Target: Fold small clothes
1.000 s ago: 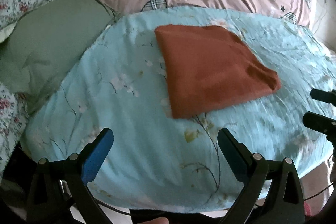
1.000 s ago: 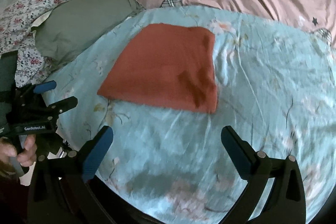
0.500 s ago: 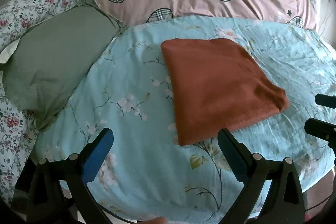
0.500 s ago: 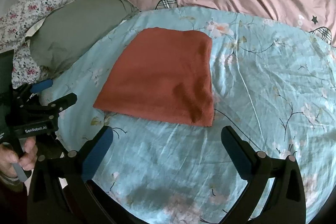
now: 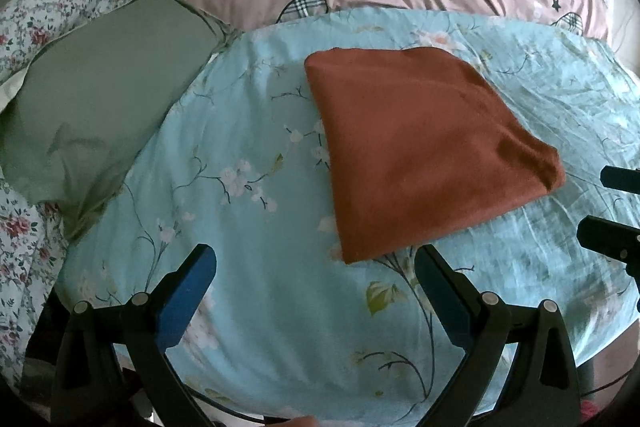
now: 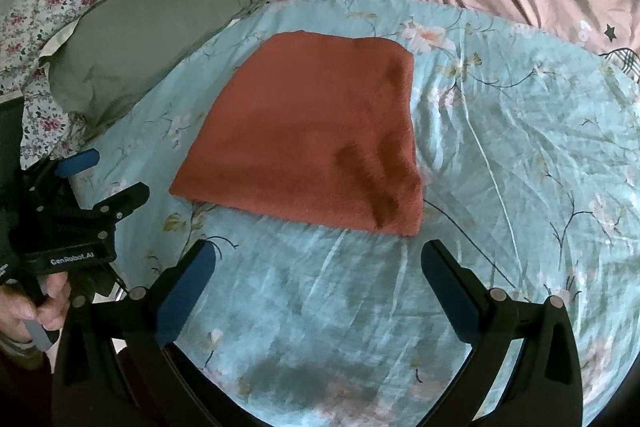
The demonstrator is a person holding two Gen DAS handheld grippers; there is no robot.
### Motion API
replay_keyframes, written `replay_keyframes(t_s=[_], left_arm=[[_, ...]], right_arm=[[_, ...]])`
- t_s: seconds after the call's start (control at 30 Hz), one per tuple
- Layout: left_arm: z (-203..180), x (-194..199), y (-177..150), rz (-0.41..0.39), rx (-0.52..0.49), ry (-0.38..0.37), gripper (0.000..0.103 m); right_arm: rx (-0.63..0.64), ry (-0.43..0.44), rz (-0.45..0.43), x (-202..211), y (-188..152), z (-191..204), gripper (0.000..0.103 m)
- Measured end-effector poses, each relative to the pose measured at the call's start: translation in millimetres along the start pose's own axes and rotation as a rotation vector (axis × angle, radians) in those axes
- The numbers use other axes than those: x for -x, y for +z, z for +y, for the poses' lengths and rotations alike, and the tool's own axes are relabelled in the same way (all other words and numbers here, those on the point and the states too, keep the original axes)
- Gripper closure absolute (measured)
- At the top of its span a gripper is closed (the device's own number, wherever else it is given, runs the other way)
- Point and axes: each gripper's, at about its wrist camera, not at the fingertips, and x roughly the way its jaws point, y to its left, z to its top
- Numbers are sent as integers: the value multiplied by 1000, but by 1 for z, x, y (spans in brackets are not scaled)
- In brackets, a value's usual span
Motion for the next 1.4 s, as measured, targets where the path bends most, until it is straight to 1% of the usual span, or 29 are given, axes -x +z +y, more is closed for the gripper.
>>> replay_keyframes(t_s=[0.5, 1.4], left_arm=[[-1, 3, -3, -7, -6, 6, 3], [4, 9, -2, -24, -4, -1, 3]], right_arm=[[-3, -3, 4, 0, -2, 0, 1], [9, -2, -21, 12, -2, 8, 1]])
